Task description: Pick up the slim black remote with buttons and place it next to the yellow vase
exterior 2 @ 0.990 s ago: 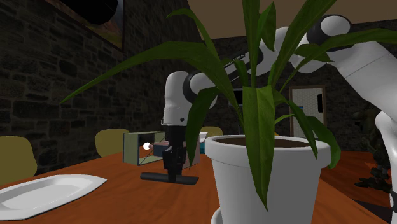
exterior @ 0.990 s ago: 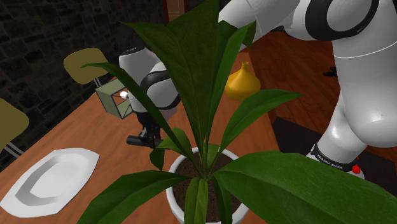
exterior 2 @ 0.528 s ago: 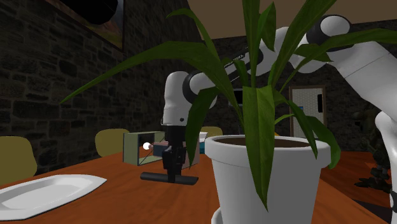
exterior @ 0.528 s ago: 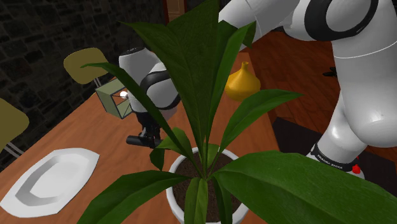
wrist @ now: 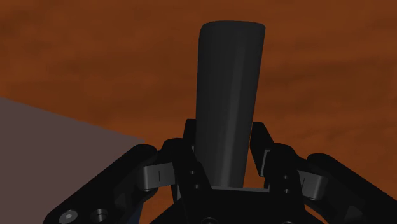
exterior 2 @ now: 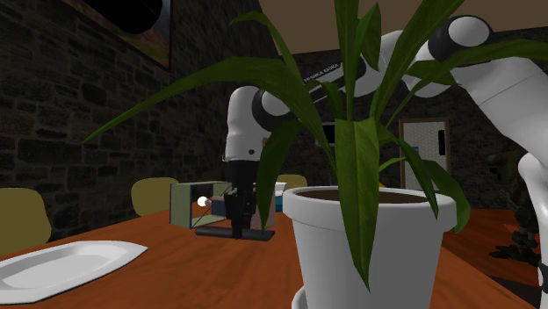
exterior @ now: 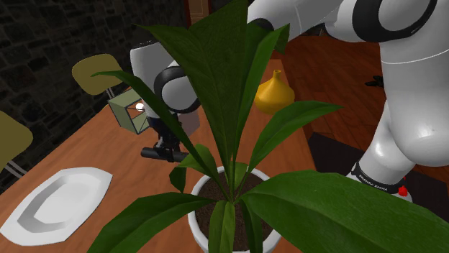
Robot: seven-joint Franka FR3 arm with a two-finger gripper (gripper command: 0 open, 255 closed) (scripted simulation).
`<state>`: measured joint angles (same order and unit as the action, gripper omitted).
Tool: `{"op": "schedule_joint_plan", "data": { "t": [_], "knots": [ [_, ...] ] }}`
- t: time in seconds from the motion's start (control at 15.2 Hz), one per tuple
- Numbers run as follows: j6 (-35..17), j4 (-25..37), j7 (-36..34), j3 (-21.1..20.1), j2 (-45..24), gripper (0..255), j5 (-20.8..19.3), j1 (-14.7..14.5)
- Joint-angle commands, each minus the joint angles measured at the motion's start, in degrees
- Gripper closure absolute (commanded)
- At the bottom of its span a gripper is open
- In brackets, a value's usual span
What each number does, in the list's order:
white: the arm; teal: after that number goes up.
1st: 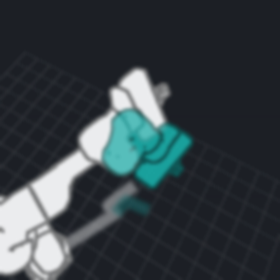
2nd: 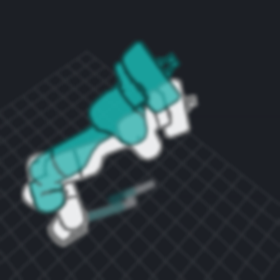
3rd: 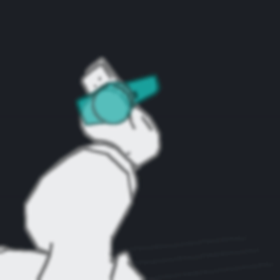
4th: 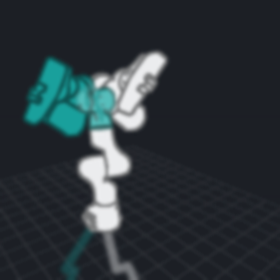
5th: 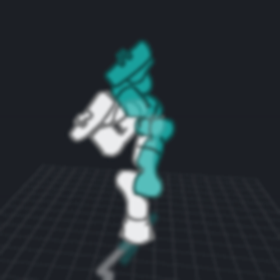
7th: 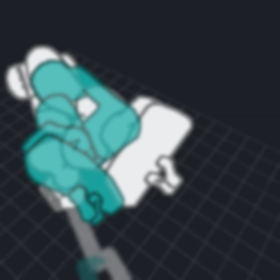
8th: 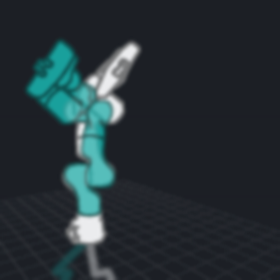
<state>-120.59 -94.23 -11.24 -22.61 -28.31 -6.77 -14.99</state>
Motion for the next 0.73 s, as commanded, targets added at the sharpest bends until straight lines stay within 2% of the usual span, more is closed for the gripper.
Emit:
{"op": "schedule_joint_plan", "data": {
  "t": [0.0,0.66],
  "knots": [
    [1.30,0.72,0.08,-0.16,0.61,255,0.25,0.07],
    [7.80,4.79,0.40,-0.77,3.20,255,1.33,0.29]
  ]
}}
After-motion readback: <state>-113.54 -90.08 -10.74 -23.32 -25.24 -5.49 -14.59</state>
